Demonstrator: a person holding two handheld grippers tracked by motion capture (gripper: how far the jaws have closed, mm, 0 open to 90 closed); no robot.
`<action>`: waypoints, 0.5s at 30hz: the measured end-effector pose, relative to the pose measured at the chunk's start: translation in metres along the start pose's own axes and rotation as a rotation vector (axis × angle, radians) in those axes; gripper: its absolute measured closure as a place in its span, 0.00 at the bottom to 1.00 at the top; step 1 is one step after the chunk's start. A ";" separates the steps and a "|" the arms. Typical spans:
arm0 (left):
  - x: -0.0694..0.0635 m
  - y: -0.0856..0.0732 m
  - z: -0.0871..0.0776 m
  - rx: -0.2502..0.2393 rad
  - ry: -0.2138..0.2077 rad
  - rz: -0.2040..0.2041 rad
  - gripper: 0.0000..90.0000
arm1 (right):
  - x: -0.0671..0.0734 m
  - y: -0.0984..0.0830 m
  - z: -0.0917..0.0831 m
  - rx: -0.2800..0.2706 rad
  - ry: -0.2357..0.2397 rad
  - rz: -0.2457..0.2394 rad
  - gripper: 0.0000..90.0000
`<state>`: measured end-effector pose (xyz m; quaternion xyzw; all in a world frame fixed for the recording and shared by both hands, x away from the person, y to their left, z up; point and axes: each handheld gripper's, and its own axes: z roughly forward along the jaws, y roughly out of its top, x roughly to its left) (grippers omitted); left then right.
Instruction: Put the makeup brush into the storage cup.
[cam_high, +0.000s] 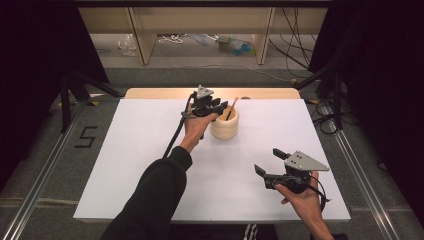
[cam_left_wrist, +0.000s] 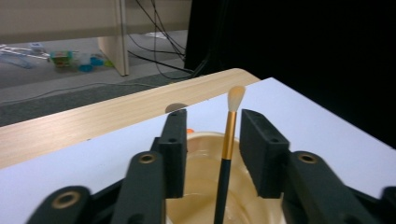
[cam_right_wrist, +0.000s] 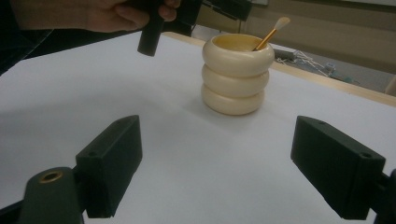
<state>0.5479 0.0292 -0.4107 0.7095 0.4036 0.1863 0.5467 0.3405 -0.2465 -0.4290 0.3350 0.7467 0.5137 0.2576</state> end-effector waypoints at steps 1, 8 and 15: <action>0.000 0.000 0.000 0.000 0.000 0.000 0.64 | 0.000 0.000 0.000 0.000 0.000 0.000 0.19; 0.004 0.010 -0.018 0.008 -0.011 -0.010 0.45 | 0.002 -0.001 0.001 0.006 0.014 0.026 0.19; 0.005 0.014 -0.031 0.001 -0.031 -0.005 0.38 | 0.000 -0.001 0.001 -0.006 -0.003 0.001 0.19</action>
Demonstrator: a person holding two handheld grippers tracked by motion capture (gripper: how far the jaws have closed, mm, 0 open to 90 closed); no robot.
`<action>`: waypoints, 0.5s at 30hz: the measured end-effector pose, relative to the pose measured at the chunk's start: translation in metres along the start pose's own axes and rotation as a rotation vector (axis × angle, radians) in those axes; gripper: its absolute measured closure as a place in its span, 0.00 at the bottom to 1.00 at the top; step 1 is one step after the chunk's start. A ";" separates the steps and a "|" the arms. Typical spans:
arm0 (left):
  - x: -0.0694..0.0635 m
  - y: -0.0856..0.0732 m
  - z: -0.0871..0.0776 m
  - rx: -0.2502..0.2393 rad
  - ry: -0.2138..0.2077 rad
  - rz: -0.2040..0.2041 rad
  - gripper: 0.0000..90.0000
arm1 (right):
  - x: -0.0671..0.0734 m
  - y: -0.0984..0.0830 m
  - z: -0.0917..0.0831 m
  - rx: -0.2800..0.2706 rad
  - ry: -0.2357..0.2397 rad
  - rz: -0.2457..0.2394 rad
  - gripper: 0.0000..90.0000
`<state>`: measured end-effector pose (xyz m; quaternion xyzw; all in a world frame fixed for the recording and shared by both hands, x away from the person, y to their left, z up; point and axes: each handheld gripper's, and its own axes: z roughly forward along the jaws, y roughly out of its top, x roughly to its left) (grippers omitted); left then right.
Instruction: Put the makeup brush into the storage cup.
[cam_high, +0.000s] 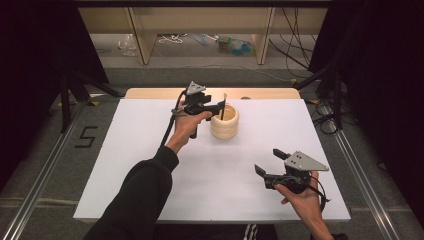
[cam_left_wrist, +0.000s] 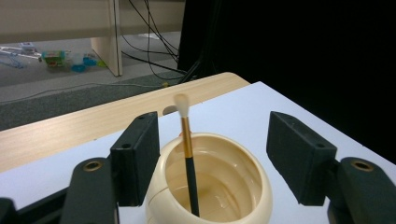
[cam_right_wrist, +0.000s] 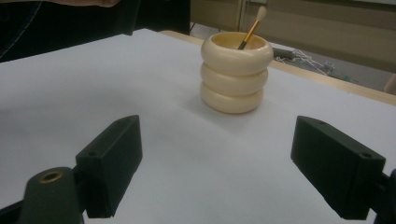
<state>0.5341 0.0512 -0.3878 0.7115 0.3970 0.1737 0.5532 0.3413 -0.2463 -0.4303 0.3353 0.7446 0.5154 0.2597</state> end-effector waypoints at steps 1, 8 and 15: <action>0.000 0.001 -0.003 0.000 -0.004 0.002 0.38 | 0.000 0.001 -0.002 0.026 0.000 0.005 0.19; 0.002 0.000 -0.016 0.003 -0.016 0.033 0.34 | 0.001 0.000 -0.002 0.029 0.003 0.014 0.19; 0.013 -0.011 -0.043 0.005 -0.007 0.079 0.27 | 0.000 -0.001 0.001 -0.005 -0.006 0.000 0.19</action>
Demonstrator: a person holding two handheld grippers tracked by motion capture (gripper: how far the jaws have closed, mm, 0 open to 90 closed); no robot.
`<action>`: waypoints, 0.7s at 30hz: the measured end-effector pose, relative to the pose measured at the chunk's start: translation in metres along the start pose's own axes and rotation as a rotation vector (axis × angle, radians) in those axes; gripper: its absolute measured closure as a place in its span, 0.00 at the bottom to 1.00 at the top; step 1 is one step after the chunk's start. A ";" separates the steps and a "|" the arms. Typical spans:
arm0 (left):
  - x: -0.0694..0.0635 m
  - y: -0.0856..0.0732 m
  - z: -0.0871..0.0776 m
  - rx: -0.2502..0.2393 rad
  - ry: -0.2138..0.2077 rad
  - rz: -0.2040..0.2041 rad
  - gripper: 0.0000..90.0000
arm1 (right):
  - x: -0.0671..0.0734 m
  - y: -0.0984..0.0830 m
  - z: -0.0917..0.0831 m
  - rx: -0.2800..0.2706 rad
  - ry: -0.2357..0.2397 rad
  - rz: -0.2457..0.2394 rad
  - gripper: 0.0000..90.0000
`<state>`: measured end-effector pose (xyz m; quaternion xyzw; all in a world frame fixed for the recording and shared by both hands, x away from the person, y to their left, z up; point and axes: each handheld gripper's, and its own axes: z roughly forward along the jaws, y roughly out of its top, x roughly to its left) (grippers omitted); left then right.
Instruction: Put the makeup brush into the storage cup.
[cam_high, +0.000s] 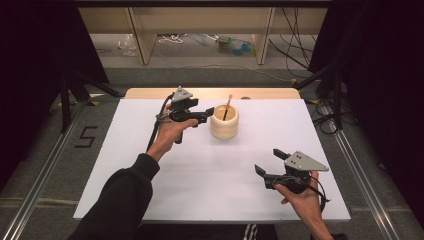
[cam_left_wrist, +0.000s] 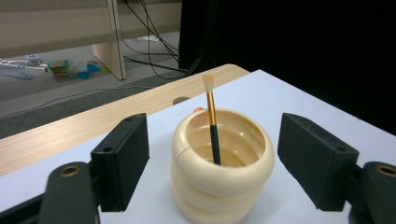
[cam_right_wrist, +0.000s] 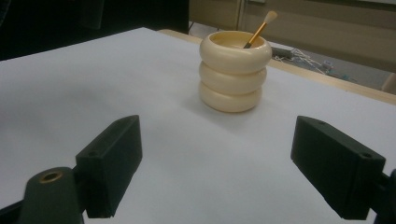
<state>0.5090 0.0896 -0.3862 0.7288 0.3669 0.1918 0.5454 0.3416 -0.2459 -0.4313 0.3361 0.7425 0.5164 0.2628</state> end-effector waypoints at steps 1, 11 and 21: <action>0.001 -0.001 -0.003 0.000 -0.001 0.004 0.27 | 0.000 0.000 0.000 0.000 0.000 0.000 0.19; 0.009 -0.014 -0.035 -0.025 -0.001 0.018 0.23 | 0.000 0.000 -0.001 0.010 -0.004 0.000 0.19; 0.010 -0.035 -0.056 -0.023 -0.012 0.049 0.19 | 0.001 0.000 -0.002 0.019 0.001 0.016 0.19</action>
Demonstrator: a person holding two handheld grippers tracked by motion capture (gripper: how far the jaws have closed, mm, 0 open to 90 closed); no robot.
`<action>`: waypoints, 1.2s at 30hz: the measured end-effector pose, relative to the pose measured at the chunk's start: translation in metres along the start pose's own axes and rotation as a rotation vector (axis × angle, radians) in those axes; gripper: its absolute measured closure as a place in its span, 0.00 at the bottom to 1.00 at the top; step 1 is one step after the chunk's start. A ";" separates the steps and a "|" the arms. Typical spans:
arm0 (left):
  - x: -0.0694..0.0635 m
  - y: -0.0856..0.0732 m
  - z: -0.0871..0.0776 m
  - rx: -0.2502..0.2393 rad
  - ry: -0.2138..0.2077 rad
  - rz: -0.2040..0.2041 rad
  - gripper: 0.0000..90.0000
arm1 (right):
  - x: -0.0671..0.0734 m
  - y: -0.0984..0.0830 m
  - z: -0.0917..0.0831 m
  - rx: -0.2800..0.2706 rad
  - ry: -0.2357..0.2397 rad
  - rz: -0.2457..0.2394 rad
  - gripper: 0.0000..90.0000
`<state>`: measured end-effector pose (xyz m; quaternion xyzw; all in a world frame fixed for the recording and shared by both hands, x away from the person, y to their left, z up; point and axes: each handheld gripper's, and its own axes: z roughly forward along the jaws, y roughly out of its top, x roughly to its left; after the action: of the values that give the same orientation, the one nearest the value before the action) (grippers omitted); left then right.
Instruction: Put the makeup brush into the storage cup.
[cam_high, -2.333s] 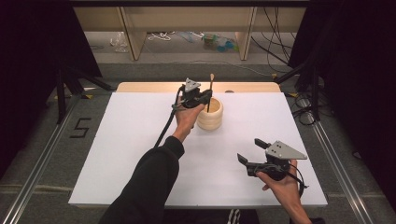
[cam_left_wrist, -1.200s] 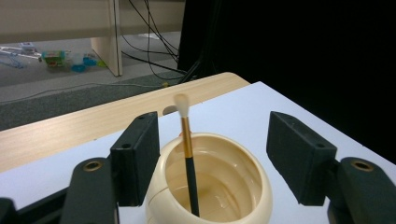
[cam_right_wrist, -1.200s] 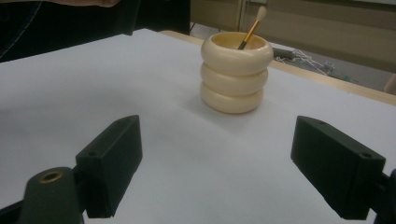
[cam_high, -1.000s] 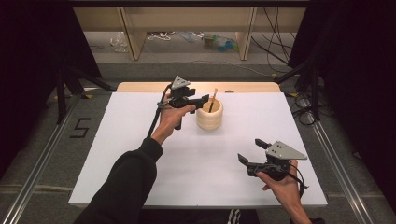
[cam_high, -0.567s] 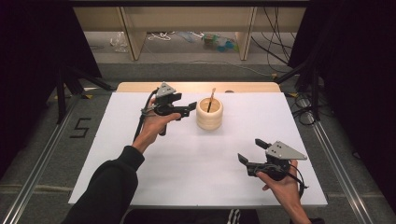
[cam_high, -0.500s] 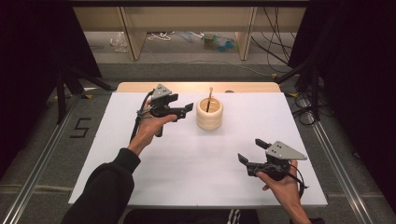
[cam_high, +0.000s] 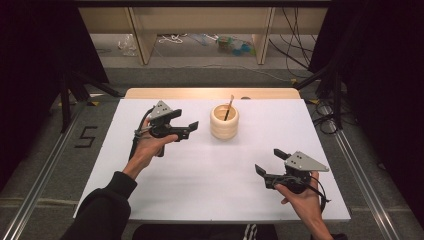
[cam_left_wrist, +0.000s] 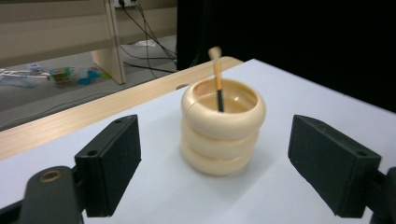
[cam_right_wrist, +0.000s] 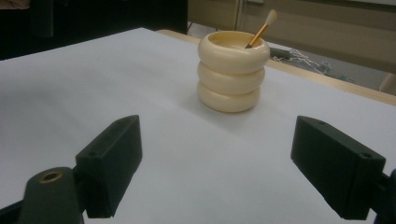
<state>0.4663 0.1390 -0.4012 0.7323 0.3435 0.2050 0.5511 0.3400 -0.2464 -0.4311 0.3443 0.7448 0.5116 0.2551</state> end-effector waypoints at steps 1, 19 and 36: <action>0.001 -0.004 -0.003 0.009 0.011 0.006 0.19 | 0.001 0.000 0.001 -0.013 0.009 0.006 0.19; -0.002 -0.018 -0.024 -0.011 0.020 0.026 0.19 | -0.001 0.001 -0.001 -0.015 -0.006 -0.020 0.19; -0.003 -0.039 -0.051 -0.033 0.025 0.023 0.18 | -0.001 0.002 -0.001 -0.016 -0.008 -0.020 0.19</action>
<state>0.4191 0.1770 -0.4219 0.7242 0.3386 0.2259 0.5566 0.3398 -0.2474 -0.4291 0.3369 0.7432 0.5134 0.2658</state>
